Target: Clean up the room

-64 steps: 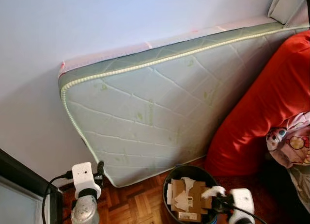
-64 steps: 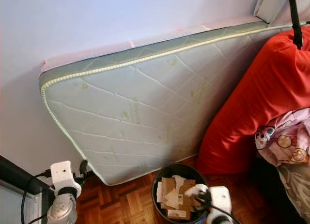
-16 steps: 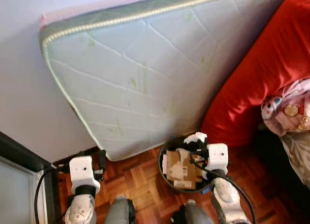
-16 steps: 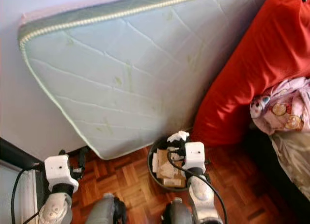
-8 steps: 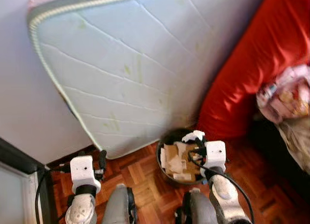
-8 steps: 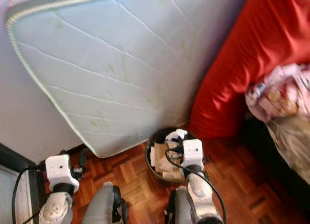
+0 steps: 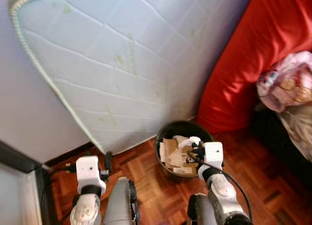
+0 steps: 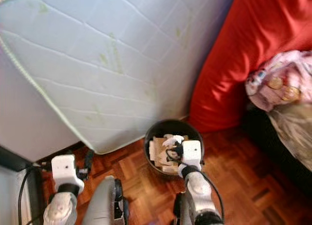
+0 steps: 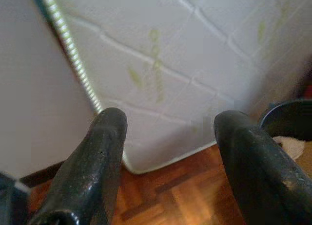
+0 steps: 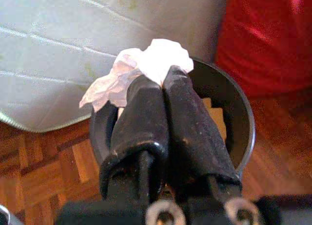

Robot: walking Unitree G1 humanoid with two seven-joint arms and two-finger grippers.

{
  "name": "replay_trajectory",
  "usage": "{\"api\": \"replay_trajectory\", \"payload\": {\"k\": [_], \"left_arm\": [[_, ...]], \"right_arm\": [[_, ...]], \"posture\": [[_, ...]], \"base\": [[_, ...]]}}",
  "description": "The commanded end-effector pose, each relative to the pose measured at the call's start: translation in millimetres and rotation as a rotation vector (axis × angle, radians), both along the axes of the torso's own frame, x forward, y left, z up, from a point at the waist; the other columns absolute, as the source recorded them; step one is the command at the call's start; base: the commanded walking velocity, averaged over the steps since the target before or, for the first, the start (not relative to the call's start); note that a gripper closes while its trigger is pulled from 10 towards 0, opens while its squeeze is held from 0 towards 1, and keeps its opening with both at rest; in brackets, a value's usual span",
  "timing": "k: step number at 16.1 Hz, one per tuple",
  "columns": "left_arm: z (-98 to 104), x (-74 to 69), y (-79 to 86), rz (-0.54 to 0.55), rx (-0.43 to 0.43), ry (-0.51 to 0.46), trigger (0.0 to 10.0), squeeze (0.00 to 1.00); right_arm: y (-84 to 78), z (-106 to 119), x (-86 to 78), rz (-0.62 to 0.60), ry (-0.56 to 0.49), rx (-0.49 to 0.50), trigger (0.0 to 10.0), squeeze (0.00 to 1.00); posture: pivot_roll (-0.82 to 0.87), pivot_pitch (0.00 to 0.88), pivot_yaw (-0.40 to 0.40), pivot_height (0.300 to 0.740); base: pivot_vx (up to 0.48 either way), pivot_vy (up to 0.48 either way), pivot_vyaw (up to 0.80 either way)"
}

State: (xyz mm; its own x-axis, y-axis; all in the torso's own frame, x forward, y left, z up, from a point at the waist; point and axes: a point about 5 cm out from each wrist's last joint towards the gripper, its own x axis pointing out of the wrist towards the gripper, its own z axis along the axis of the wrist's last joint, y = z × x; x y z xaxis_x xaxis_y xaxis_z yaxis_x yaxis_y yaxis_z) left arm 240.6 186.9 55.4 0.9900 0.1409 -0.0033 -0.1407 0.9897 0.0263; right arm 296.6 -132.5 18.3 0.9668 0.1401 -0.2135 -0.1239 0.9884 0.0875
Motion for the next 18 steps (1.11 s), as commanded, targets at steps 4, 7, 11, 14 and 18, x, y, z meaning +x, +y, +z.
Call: {"api": "replay_trajectory", "payload": {"k": [4,7,11,14,18], "left_arm": [[-2.1,-3.6,1.3,-0.009,-0.004,0.019,10.0,0.0],[-2.0,-3.5,0.3,-0.017,-0.004,0.019,10.0,0.0],[-1.8,-3.5,-0.8,-0.024,-0.007,0.018,10.0,0.0],[-1.5,-3.6,-1.0,-0.027,-0.008,0.016,10.0,0.0],[-0.9,-3.8,-1.1,-0.028,-0.007,0.015,10.0,0.0]], "right_arm": [[-2.6,-4.4,2.3,-0.006,0.054,0.01,10.0,0.0],[-4.1,-6.9,2.2,-0.002,0.079,0.015,10.0,0.0],[-4.2,-10.5,1.5,0.001,0.112,-0.005,10.0,0.0],[-5.3,-11.1,2.6,-0.003,0.13,-0.017,10.0,0.0],[-7.1,-10.9,4.2,-0.031,0.14,-0.038,10.0,0.0]], "posture": [[0.03,0.235,0.004,0.622],[0.03,0.238,0.007,0.622],[0.03,0.24,0.007,0.622],[0.03,0.241,0.008,0.622],[0.04,0.245,0.007,0.622]], "base": [[0.0,0.0,0.0],[0.086,0.0,0.0],[0.283,0.0,0.0],[0.326,0.0,0.0],[0.352,0.0,0.0]]}}
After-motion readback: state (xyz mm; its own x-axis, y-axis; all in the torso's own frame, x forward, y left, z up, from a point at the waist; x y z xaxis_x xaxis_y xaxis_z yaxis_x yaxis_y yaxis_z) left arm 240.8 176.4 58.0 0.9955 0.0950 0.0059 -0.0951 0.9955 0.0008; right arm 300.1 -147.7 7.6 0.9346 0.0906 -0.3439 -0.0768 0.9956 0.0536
